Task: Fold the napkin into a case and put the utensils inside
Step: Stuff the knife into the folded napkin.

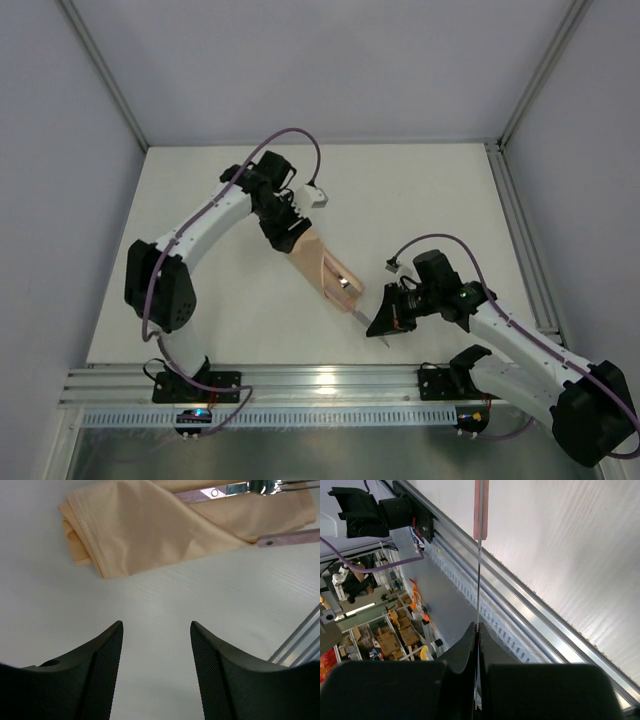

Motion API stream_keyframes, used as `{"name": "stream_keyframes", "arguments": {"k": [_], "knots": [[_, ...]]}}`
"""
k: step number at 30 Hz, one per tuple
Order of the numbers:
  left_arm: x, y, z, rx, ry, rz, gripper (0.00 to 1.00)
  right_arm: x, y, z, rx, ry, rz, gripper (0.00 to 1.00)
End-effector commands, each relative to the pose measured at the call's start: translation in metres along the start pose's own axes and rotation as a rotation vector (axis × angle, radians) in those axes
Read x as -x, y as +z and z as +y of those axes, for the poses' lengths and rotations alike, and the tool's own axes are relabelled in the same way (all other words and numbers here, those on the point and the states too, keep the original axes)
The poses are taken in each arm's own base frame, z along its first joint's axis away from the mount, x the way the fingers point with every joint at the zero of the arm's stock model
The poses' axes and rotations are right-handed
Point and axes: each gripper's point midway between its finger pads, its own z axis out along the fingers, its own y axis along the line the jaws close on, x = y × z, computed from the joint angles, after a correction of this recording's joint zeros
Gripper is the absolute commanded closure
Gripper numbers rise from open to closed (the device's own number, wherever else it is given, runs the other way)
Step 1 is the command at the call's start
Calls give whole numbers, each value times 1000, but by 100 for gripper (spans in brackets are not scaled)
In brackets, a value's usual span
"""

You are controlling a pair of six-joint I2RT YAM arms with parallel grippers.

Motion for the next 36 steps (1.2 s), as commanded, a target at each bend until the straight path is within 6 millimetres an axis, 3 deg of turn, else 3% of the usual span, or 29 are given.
{"name": "stream_keyframes", "arguments": {"k": [1, 2, 8, 20, 28, 36], "knots": [[22, 25, 27, 86, -216, -83, 43, 20, 5, 5, 6, -2, -59, 97], [22, 36, 32, 88, -242, -79, 44, 25, 6, 3, -5, -2, -67, 97], [32, 55, 60, 152, -319, -153, 42, 33, 6, 0, -40, -5, -76, 97], [8, 108, 63, 104, -370, -96, 42, 44, 26, -16, -37, -19, -57, 97], [-9, 127, 58, 55, -420, -67, 67, 52, 38, -22, -9, -12, -68, 97], [-14, 129, 53, 40, -422, -66, 76, 67, 57, -34, -27, -25, -19, 97]]}}
